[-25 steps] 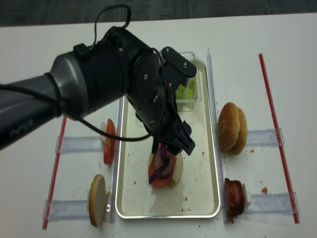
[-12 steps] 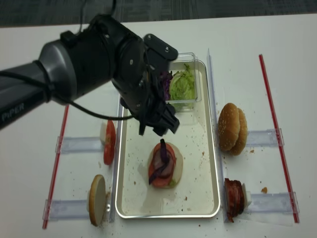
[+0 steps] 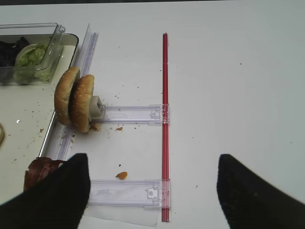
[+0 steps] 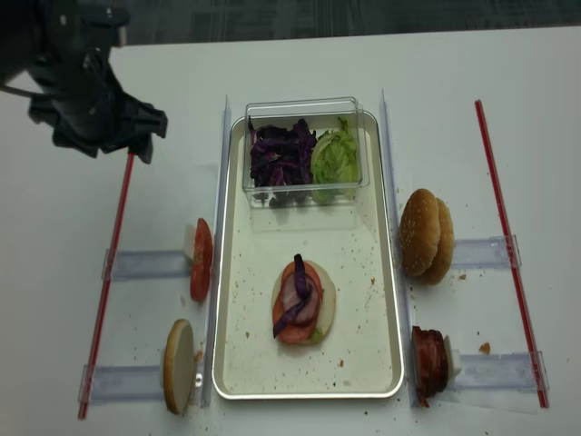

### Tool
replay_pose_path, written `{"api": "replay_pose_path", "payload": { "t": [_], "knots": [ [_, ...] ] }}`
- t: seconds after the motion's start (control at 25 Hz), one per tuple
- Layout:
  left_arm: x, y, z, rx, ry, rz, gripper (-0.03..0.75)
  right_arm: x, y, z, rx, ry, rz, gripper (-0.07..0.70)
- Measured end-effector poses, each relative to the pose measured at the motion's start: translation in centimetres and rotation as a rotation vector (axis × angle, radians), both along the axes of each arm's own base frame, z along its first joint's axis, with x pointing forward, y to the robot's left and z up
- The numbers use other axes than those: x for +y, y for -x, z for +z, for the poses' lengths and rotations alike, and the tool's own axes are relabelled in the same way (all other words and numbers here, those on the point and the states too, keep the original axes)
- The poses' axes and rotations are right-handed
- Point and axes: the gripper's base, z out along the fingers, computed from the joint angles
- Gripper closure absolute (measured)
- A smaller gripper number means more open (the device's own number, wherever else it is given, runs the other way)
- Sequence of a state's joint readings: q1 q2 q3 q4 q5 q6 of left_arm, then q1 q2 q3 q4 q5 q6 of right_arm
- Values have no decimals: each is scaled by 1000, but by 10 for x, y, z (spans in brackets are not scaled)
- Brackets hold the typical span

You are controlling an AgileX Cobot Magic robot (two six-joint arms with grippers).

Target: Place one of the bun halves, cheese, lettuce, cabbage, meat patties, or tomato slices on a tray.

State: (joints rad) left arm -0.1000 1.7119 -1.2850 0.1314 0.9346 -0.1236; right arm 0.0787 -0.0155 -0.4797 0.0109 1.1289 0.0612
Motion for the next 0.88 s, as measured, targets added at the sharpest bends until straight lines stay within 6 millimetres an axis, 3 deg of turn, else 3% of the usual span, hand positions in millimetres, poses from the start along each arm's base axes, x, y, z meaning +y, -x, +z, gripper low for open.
{"api": "replay_pose_path", "payload": {
  "t": [0.16,0.6,0.88],
  "knots": [
    [19,1,0,13,-11,35,192,0,0,0,0,0,0,61],
    [20,3,1,29,-17,32,191,0,0,0,0,0,0,61],
    [22,18,3,114,-34,42,191,0,0,0,0,-2,-1,61]
  ]
}}
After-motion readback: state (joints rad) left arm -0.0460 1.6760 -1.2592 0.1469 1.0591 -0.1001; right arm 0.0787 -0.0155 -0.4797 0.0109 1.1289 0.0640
